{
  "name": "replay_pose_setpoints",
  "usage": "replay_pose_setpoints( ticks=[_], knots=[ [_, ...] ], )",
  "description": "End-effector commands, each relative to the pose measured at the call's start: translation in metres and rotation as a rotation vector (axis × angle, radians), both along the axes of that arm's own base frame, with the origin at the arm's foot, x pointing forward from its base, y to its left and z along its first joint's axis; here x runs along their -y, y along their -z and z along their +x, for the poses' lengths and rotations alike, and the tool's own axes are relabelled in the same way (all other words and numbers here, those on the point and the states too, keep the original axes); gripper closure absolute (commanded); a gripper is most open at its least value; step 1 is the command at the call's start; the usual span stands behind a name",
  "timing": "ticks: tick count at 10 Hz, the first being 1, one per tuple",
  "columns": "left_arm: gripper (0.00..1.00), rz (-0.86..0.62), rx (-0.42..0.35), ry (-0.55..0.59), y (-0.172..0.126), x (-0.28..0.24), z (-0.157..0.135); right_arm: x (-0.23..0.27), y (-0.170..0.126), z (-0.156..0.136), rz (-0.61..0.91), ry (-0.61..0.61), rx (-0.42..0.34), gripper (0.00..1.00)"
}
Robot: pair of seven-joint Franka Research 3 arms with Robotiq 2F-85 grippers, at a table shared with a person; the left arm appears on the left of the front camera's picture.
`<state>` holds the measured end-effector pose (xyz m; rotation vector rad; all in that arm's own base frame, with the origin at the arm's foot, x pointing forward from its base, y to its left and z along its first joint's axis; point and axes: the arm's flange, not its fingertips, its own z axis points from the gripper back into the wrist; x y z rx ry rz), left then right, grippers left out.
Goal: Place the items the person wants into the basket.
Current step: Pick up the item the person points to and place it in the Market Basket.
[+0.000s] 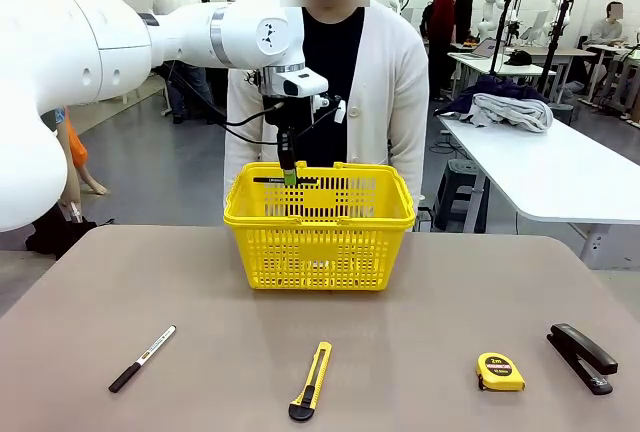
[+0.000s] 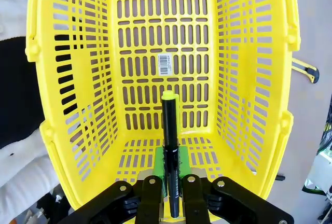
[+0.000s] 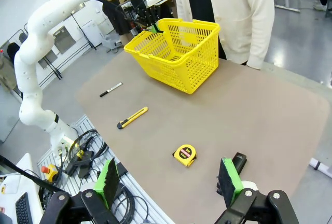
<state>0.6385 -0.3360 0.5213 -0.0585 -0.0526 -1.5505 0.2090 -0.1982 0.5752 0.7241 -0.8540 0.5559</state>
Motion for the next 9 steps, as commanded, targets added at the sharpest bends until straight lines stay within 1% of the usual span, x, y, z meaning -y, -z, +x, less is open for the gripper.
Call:
replay_pose_setpoints(
  ticks=[1,3,4,5,7,9],
  knots=[
    [0.89,0.0,0.007,0.01,-0.004,-0.001,-0.001,0.0,-0.001,0.002,0.015,-0.008,0.021,0.0],
    [0.89,0.0,0.0,0.0,0.0,0.0,0.0,0.0,-0.001,0.002,0.015,-0.008,0.021,0.0],
    [0.89,-0.12,-0.042,-0.006,0.015,-0.004,0.008,0.0,-0.001,0.002,0.015,-0.008,0.021,0.0],
    [0.89,-0.14,-0.039,-0.013,0.033,-0.001,0.015,0.0,-0.001,0.002,0.015,-0.008,0.021,0.0],
    [0.89,-0.13,-0.046,-0.015,0.054,0.008,0.023,0.0,-0.001,0.002,0.015,-0.008,0.021,0.0],
    [0.89,-0.079,-0.052,-0.021,0.077,0.017,0.035,0.0,-0.001,0.002,0.015,-0.008,0.021,0.0]
  ],
)
